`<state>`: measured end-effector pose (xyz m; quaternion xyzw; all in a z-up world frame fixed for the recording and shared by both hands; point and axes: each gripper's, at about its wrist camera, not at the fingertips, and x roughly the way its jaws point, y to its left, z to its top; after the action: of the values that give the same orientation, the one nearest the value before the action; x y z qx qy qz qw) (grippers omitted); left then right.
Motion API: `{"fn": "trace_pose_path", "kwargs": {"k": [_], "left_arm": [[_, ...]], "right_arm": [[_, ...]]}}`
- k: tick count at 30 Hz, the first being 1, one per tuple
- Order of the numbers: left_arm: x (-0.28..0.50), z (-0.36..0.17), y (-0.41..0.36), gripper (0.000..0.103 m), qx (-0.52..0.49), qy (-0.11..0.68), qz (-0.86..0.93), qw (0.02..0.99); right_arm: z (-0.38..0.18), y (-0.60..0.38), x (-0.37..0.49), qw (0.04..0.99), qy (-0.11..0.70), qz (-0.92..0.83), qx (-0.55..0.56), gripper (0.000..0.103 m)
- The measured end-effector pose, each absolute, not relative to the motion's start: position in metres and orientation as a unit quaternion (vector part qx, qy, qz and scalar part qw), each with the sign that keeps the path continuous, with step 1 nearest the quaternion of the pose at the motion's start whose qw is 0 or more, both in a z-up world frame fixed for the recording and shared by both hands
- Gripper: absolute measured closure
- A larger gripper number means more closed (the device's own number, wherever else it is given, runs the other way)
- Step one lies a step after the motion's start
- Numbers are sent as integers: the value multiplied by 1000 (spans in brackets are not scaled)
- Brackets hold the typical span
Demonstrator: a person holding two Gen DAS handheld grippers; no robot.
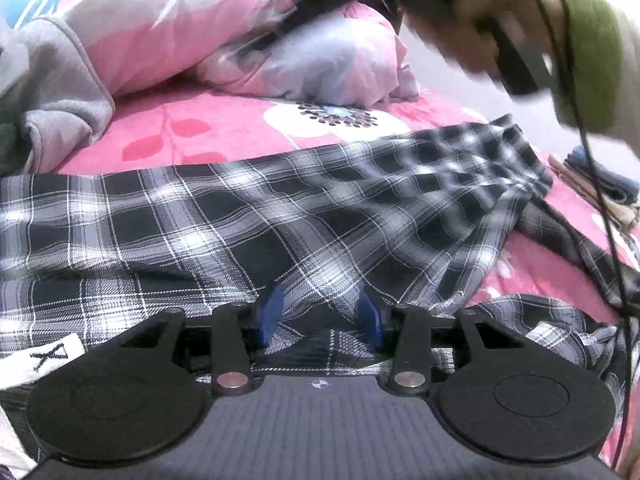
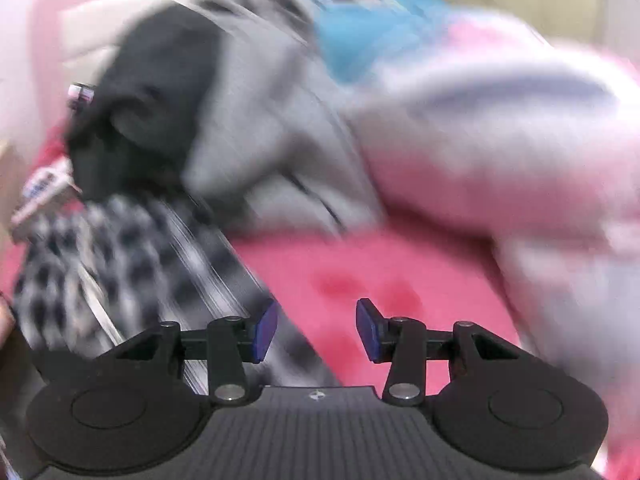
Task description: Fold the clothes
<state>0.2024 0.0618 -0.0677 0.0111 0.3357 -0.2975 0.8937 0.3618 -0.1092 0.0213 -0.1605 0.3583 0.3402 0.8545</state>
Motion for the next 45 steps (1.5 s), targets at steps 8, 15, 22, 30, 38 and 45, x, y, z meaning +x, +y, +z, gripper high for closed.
{"fn": "trace_pose_path", "kwargs": {"k": [8, 15, 22, 30, 38, 45], "left_arm": [[205, -68, 63, 54, 3, 340, -305, 889], [205, -68, 65, 54, -2, 341, -308, 888], [207, -69, 65, 54, -6, 341, -309, 888], [206, -68, 64, 54, -4, 340, -308, 889], [205, -67, 65, 54, -3, 341, -308, 888], [204, -67, 64, 54, -1, 339, -308, 889]], "right_arm": [[-53, -153, 377, 843, 412, 310, -154, 57], [-55, -169, 374, 833, 408, 335, -163, 61], [-66, -189, 372, 832, 421, 313, -182, 63], [-53, -171, 359, 864, 350, 272, -239, 103], [-90, -169, 374, 884, 327, 221, -252, 103], [-87, -182, 388, 910, 315, 147, -226, 103]]}}
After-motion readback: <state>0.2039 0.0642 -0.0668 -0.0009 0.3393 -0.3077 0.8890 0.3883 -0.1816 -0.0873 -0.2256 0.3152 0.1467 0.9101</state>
